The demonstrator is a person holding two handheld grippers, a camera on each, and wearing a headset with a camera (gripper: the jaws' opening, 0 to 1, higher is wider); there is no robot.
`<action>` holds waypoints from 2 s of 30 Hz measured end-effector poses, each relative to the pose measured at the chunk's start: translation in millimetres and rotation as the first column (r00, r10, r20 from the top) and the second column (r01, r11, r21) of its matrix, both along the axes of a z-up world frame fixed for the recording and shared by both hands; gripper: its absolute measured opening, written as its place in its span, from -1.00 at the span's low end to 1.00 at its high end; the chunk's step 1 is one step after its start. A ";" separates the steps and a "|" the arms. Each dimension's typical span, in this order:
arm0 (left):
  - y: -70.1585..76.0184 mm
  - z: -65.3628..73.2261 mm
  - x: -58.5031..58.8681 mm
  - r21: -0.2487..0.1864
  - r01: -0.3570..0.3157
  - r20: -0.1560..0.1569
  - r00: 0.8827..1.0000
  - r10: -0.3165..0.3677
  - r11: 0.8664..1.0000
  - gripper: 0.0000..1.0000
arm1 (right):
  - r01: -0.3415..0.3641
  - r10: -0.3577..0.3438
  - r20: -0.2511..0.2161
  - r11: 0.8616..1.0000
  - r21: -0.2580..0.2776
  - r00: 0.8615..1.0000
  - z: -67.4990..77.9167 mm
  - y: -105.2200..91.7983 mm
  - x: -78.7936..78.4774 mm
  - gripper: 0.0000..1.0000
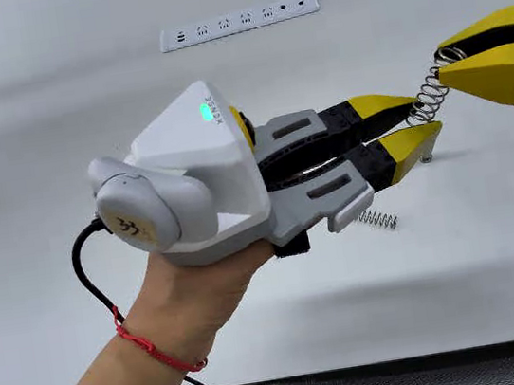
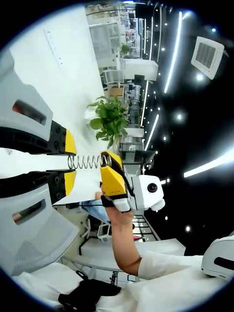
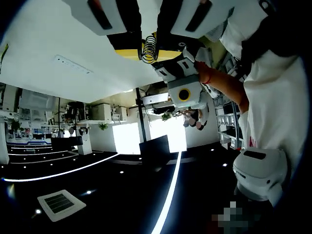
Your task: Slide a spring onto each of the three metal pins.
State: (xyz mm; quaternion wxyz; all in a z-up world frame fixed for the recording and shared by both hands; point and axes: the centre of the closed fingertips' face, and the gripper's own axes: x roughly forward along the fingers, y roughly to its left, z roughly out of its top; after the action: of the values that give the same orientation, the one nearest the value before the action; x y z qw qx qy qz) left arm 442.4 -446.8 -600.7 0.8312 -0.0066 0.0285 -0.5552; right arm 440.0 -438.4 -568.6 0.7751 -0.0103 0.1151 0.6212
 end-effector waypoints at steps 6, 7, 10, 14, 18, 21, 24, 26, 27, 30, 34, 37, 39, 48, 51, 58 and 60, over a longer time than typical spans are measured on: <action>-0.9 -1.9 -1.2 0.012 0.007 0.000 1.000 -0.007 1.000 -0.87 | -0.027 0.034 0.075 0.996 -0.082 0.997 -1.0 3.1 -3.7 -0.87; -1.2 -2.3 -1.4 0.014 0.008 -0.001 1.000 -0.008 1.000 -0.87 | -0.030 0.038 0.081 0.995 -0.094 0.996 -1.5 3.3 -4.1 -0.87; -2.0 -2.4 -2.4 0.014 0.011 0.000 1.000 -0.011 1.000 -0.87 | -0.034 0.044 0.090 0.994 -0.105 0.995 -1.5 2.7 -4.2 -0.87; -2.5 -2.6 -3.7 0.016 0.015 0.001 1.000 -0.015 1.000 -0.87 | -0.037 0.049 0.094 0.992 -0.119 0.994 -2.2 1.6 -4.9 -0.87; -2.4 -2.8 -4.7 0.018 0.018 0.001 1.000 -0.018 1.000 -0.88 | -0.037 0.047 0.085 0.993 -0.113 0.995 0.4 -0.5 -4.6 -0.84; -2.8 -3.4 -6.3 0.021 0.022 0.000 1.000 -0.022 1.000 -0.88 | -0.036 0.045 0.074 0.992 -0.121 0.996 0.1 -2.7 -3.7 -0.71; -3.5 -6.1 -7.8 0.039 0.029 -0.001 1.000 -0.029 0.999 -0.88 | -0.059 0.073 0.089 0.986 -0.158 0.993 0.1 -5.7 -5.1 -0.67; -4.8 -7.3 -9.6 0.054 0.040 0.004 0.999 -0.040 0.998 -0.88 | -0.091 0.119 0.109 0.968 -0.233 0.987 -2.4 -10.1 -6.0 -0.63; -5.4 -7.6 -10.3 0.058 0.045 0.003 0.999 -0.045 0.997 -0.88 | -0.106 0.145 0.124 0.956 -0.273 0.982 -3.4 -12.0 -6.0 -0.61; -7.7 -11.4 -12.0 0.084 0.062 0.000 0.998 -0.063 0.995 -0.88 | -0.177 0.246 0.135 0.904 -0.389 0.960 -6.2 -16.2 -10.6 -0.55; -12.1 -14.0 -16.2 0.101 0.093 -0.004 0.996 -0.093 0.991 -0.88 | -0.268 0.372 0.123 0.826 -0.495 0.920 -7.7 -15.6 -18.6 -0.63; -15.1 -15.6 -18.4 0.105 0.109 -0.007 0.994 -0.109 0.988 -0.88 | -0.314 0.444 0.106 0.765 -0.563 0.890 -13.9 -14.0 -22.0 -0.64; -17.0 -16.5 -20.3 0.108 0.121 -0.010 0.993 -0.120 0.987 -0.88 | -0.346 0.498 0.088 0.709 -0.615 0.863 -20.9 -14.6 -25.4 -0.64; -22.7 -20.1 -26.9 0.118 0.158 -0.016 0.987 -0.158 0.980 -0.88 | -0.415 0.608 0.029 0.576 -0.704 0.793 -36.2 -14.2 -33.4 -0.71; -23.0 -20.6 -27.5 0.118 0.164 -0.016 0.986 -0.163 0.979 -0.88 | -0.428 0.634 0.014 0.538 -0.726 0.774 -39.9 -15.3 -35.3 -0.75; -23.1 -21.0 -27.3 0.118 0.168 -0.018 0.986 -0.168 0.979 -0.88 | -0.434 0.660 -0.004 0.489 -0.757 0.751 -44.4 -17.4 -36.6 -0.78; -23.1 -21.2 -27.6 0.117 0.170 -0.019 0.985 -0.169 0.978 -0.88 | -0.434 0.665 -0.006 0.480 -0.762 0.746 -45.2 -17.5 -36.5 -0.80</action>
State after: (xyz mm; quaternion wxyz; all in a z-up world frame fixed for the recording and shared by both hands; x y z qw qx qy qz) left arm 414.8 -470.0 -621.8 0.7797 0.0426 0.0654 -0.6213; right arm 403.5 -455.9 -613.8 0.4684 -0.4423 0.2245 0.7311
